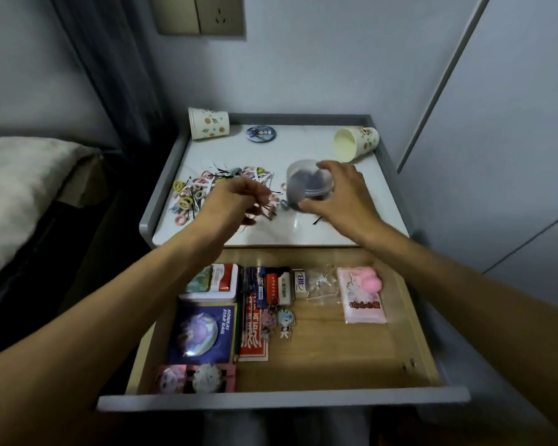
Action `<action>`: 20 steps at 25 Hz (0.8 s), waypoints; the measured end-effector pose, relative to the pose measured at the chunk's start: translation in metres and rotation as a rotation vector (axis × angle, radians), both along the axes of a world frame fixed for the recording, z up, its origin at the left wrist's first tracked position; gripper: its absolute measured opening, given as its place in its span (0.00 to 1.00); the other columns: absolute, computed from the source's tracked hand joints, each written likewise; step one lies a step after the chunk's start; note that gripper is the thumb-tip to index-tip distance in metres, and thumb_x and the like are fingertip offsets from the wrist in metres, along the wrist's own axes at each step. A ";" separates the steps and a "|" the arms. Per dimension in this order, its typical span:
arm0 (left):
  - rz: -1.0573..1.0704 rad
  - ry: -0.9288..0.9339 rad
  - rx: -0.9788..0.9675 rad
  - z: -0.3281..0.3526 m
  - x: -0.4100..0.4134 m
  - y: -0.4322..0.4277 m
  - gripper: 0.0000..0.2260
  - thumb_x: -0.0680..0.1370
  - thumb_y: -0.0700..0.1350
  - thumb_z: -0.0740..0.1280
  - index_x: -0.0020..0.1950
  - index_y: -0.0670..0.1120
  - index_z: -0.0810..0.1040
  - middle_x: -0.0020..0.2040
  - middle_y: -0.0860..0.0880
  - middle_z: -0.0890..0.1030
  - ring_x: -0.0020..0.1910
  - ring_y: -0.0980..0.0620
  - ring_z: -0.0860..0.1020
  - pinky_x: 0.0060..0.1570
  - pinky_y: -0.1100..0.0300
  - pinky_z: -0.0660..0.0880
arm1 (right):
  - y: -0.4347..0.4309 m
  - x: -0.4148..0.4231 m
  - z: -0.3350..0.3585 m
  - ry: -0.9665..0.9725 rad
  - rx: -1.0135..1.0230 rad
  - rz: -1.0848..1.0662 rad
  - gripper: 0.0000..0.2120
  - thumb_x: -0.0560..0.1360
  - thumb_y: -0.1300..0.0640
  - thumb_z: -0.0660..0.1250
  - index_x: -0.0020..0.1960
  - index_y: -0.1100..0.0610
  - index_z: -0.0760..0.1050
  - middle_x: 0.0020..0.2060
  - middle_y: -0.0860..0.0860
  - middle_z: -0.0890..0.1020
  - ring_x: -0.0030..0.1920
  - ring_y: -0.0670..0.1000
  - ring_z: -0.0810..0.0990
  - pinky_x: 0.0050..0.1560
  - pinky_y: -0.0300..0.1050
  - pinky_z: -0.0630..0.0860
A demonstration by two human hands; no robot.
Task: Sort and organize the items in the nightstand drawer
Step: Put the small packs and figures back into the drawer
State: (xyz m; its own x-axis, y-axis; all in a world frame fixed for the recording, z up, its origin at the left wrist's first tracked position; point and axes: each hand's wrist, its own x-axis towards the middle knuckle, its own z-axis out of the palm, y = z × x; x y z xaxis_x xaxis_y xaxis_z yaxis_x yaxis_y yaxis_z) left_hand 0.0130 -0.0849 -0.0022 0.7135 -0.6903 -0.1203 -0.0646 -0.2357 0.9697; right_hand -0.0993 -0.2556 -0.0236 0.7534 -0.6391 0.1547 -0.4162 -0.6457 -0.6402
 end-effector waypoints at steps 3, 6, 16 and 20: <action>0.040 -0.114 0.015 -0.004 0.034 -0.029 0.15 0.77 0.29 0.59 0.48 0.46 0.80 0.48 0.48 0.82 0.43 0.55 0.78 0.40 0.65 0.72 | -0.026 0.029 -0.001 0.165 -0.044 0.040 0.48 0.64 0.42 0.79 0.76 0.50 0.58 0.73 0.53 0.62 0.72 0.55 0.61 0.68 0.52 0.67; 0.127 -0.156 0.043 -0.016 0.081 -0.071 0.13 0.77 0.32 0.61 0.47 0.48 0.79 0.49 0.45 0.80 0.41 0.52 0.76 0.36 0.63 0.70 | -0.041 0.043 -0.009 0.203 -0.016 0.119 0.50 0.61 0.40 0.78 0.76 0.45 0.57 0.71 0.50 0.65 0.67 0.54 0.69 0.64 0.55 0.73; 0.104 -0.594 0.601 -0.058 0.199 -0.203 0.23 0.76 0.59 0.66 0.60 0.42 0.75 0.57 0.40 0.79 0.56 0.39 0.77 0.55 0.51 0.75 | -0.091 0.061 0.005 -0.249 0.345 -0.012 0.42 0.66 0.50 0.79 0.75 0.47 0.61 0.59 0.45 0.71 0.54 0.45 0.74 0.45 0.34 0.71; 0.162 -0.651 0.661 -0.059 0.212 -0.221 0.27 0.71 0.58 0.72 0.63 0.44 0.71 0.60 0.39 0.76 0.61 0.38 0.73 0.59 0.45 0.74 | -0.098 0.067 -0.012 -0.254 0.292 0.020 0.44 0.65 0.49 0.80 0.75 0.47 0.61 0.64 0.45 0.69 0.61 0.46 0.71 0.51 0.35 0.70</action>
